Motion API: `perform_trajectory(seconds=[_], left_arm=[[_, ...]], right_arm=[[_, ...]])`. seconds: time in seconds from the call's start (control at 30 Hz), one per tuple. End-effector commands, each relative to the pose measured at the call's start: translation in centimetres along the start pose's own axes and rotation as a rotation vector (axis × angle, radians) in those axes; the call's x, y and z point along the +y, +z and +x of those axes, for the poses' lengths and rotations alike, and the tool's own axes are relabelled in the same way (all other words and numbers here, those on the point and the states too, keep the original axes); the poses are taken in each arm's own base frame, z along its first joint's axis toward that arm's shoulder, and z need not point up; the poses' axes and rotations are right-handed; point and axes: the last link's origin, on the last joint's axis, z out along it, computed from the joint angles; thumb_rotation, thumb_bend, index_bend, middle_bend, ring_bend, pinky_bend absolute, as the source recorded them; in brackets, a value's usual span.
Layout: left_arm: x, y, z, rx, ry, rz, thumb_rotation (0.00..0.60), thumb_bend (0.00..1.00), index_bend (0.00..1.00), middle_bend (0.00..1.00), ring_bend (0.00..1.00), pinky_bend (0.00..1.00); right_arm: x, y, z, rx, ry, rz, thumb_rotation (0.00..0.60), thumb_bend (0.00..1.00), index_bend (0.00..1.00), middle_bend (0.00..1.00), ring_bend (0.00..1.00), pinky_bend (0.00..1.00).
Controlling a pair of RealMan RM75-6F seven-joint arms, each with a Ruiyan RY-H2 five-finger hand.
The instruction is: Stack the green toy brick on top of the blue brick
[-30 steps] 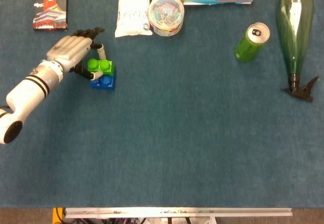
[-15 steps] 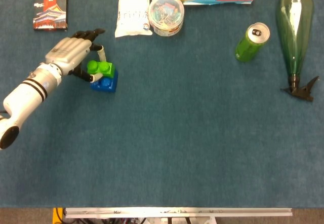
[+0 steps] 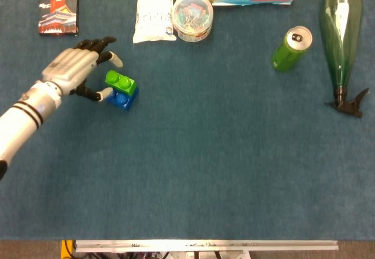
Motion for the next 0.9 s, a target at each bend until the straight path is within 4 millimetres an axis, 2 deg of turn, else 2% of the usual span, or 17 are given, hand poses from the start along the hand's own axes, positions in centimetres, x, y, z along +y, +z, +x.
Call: perform_trajectory(seconds=[0.03,0.17,0.3,0.43,0.53,0.63,0.77,0.9], left_arm=[[-0.7,-2.8,0.8,0.058,0.022,0.024,0.600,0.33,0.26,0.00,0.00,0.03],[-1.0,-5.7,1.1,0.148,0.120,0.057,0.600,0.33,0.26,0.00,0.00,0.03],[-0.4,-8.6,1.4,0.240,0.125,0.089,0.600,0.33,0.28,0.00,0.00,0.03],[-0.3,-10.3,1.4,0.289,0.134,0.110,0.600,0.33,0.32,0.00,0.00,0.03],[-1.3,-13.6,0.4,0.360,0.210,0.180,0.600,0.33,0.35,0.03,0.00,0.03],[-2.1,-15.6,-1.1,0.414,0.262,0.237,0.600,0.33,0.39,0.08,0.01,0.03],[-3.0,-17.6,-2.9,0.458,0.266,0.284,0.600,0.33,0.42,0.10,0.03,0.03],[-4.2,-18.9,-3.7,0.509,0.248,0.305,0.600,0.33,0.43,0.15,0.07,0.03]], right_arm=[[-0.1,-0.2,0.1,0.002,0.000,0.007,0.600,0.38,0.48,0.45,0.33,0.46],[-0.4,-0.3,0.0,0.000,-0.003,0.017,0.600,0.38,0.48,0.45,0.33,0.46],[-0.8,-0.5,-0.3,-0.008,-0.011,0.028,0.600,0.38,0.48,0.45,0.33,0.46],[-0.9,-0.5,-0.4,-0.013,-0.014,0.031,0.600,0.38,0.48,0.45,0.33,0.46],[-1.0,-0.6,-0.5,-0.017,-0.017,0.035,0.600,0.38,0.48,0.45,0.33,0.46],[-1.0,-0.6,-0.7,-0.024,-0.019,0.032,0.600,0.38,0.48,0.45,0.33,0.46],[-0.9,-0.4,-1.0,-0.035,-0.023,0.026,0.600,0.38,0.48,0.45,0.33,0.46],[-0.9,-0.2,-1.4,-0.050,-0.033,0.020,0.600,0.38,0.48,0.45,0.33,0.46]])
